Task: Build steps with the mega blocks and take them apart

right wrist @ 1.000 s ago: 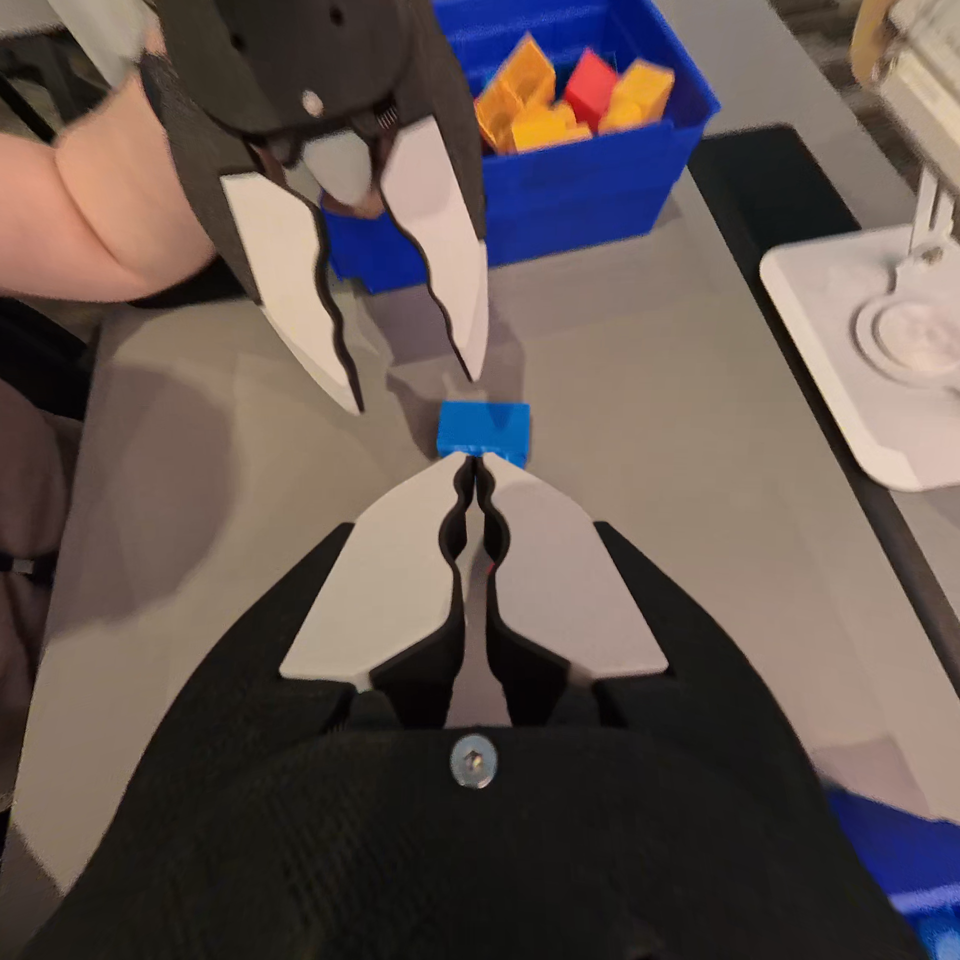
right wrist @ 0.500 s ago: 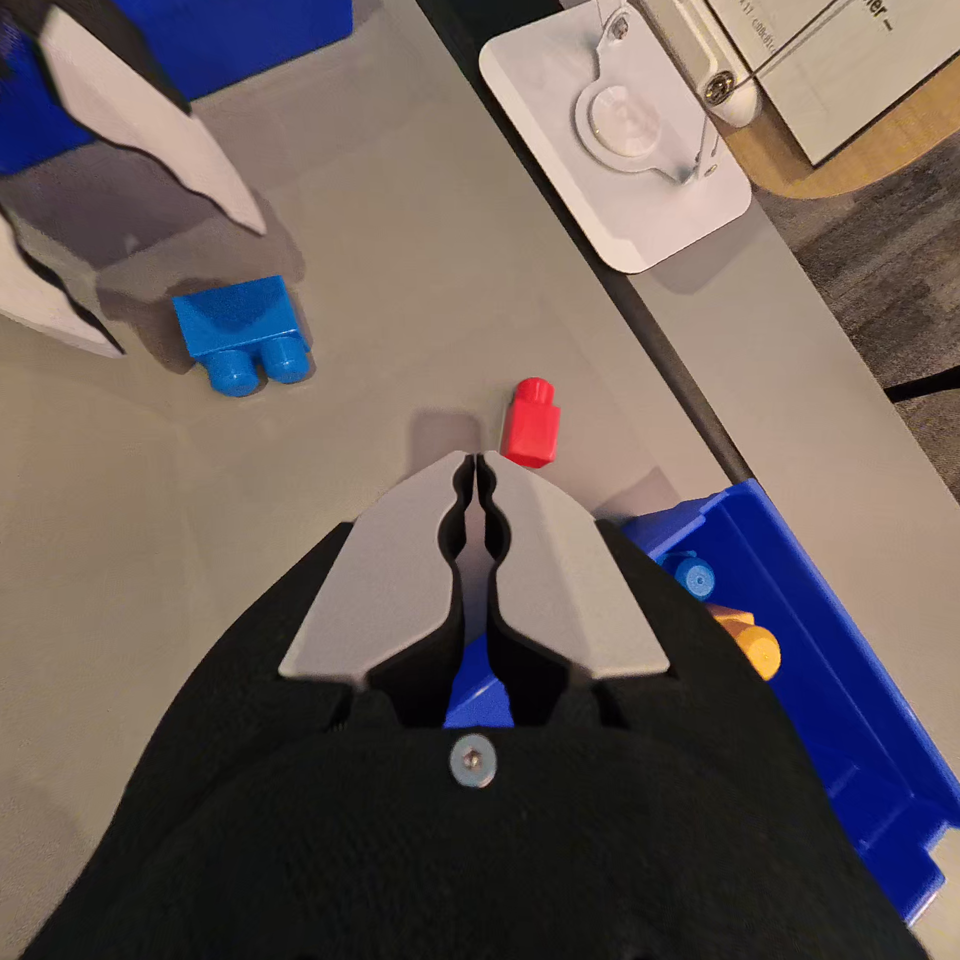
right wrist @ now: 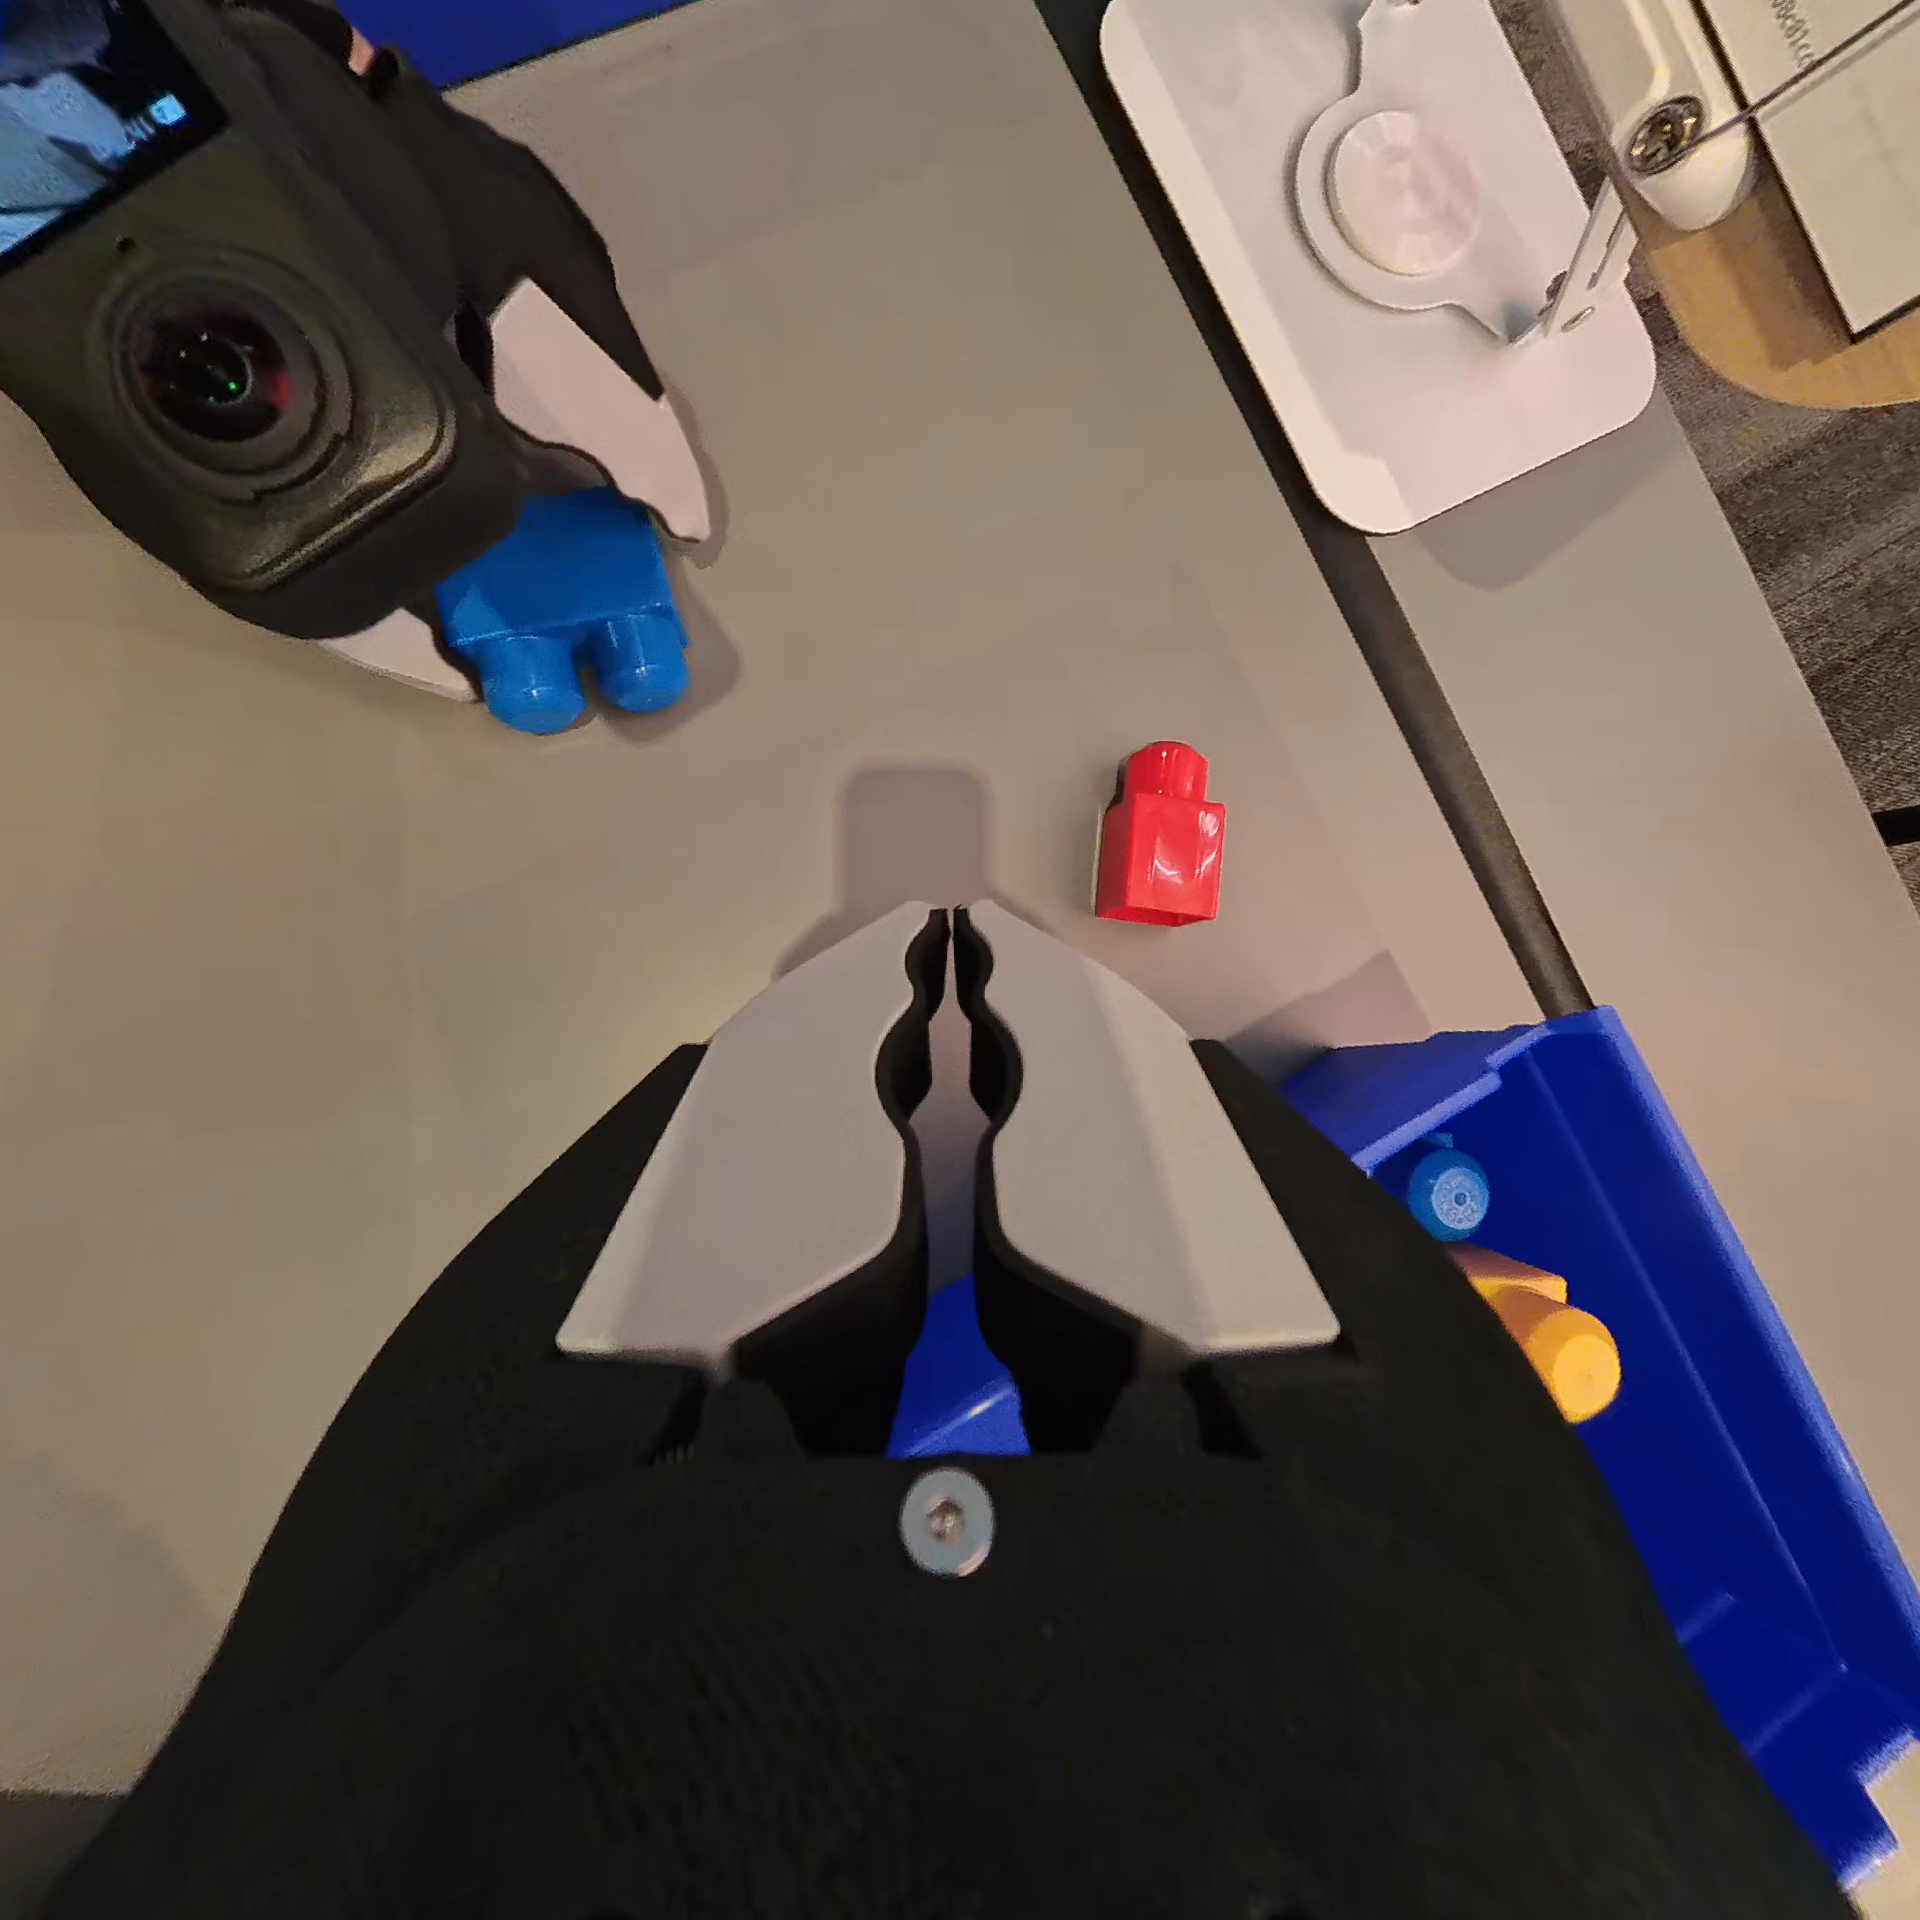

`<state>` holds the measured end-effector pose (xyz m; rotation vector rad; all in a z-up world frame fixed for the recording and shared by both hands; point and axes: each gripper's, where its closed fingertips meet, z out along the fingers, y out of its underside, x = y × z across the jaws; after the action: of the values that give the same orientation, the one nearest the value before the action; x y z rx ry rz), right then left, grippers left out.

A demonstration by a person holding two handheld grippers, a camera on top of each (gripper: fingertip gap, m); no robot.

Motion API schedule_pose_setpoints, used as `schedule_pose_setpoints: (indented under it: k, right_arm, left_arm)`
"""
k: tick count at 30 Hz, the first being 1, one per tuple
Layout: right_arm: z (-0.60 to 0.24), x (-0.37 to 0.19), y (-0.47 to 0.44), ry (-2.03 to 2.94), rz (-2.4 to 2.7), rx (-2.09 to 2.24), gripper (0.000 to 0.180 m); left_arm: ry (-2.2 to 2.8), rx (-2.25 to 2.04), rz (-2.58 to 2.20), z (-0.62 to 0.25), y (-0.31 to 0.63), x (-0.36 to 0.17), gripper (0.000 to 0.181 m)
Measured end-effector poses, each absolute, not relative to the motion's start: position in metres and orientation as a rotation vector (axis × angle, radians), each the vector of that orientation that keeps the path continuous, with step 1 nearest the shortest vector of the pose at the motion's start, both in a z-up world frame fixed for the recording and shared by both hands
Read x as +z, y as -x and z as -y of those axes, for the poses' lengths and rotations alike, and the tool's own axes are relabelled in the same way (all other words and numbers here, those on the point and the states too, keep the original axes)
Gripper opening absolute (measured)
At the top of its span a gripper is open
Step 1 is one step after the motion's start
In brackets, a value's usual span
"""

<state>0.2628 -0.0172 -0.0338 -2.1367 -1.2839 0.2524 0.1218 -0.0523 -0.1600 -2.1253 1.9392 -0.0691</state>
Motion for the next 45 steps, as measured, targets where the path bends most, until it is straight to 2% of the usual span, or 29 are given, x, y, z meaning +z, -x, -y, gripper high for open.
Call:
schedule_pose_setpoints:
  k: [5,9,12,16,18,23,24,26,29,34,36,39,45]
  right_arm:
    - [0.018,-0.03,-0.259,2.128,1.247,0.325,0.002]
    - [0.009,-0.021,-0.25,2.12,1.098,0.44,0.006]
    - [-0.001,-0.003,-0.23,2.055,0.88,0.67,0.019]
    - [0.003,0.017,-0.193,1.95,0.62,1.153,0.057]
    - [0.008,0.021,-0.179,1.91,0.519,1.372,0.061]
    - [0.038,-0.005,-0.141,2.008,0.651,1.605,0.059]
    - [0.044,-0.007,-0.136,2.014,0.715,1.625,0.039]
    - [0.041,-0.007,-0.136,1.991,0.729,1.589,0.036]
    - [0.04,-0.002,-0.147,1.971,0.803,1.536,0.034]
    - [0.06,0.015,-0.172,1.925,1.08,1.437,0.034]
    - [0.07,0.018,-0.178,1.897,1.203,1.313,0.034]
    - [0.086,0.025,-0.18,1.822,1.352,1.191,0.034]
    - [0.107,0.024,-0.182,1.777,1.521,1.061,0.034]
  left_arm:
    - [2.177,0.021,-1.881,0.047,-0.115,-0.154,0.083]
    - [2.164,-0.132,-1.725,0.044,-0.125,-0.122,0.083]
    - [2.078,-0.255,-1.586,0.042,-0.138,-0.083,0.082]
    - [1.928,-0.119,-1.45,0.03,-0.138,-0.041,0.082]
    - [1.876,-0.099,-1.416,0.031,-0.139,-0.027,0.082]
    - [1.803,-0.078,-1.369,0.03,-0.145,-0.013,0.082]
    - [1.797,-0.058,-1.372,0.028,-0.144,-0.014,0.082]
    - [1.779,-0.06,-1.369,0.026,-0.144,-0.014,0.082]
    - [1.783,-0.233,-1.373,0.037,-0.148,-0.007,0.076]
    - [1.71,-0.8,-1.357,0.075,-0.162,0.023,0.075]
    - [1.648,-0.857,-1.357,0.079,-0.165,0.028,0.066]
    - [1.637,-0.889,-1.395,0.085,-0.17,0.023,0.064]
    - [1.62,-0.987,-1.523,0.106,-0.179,0.011,0.044]
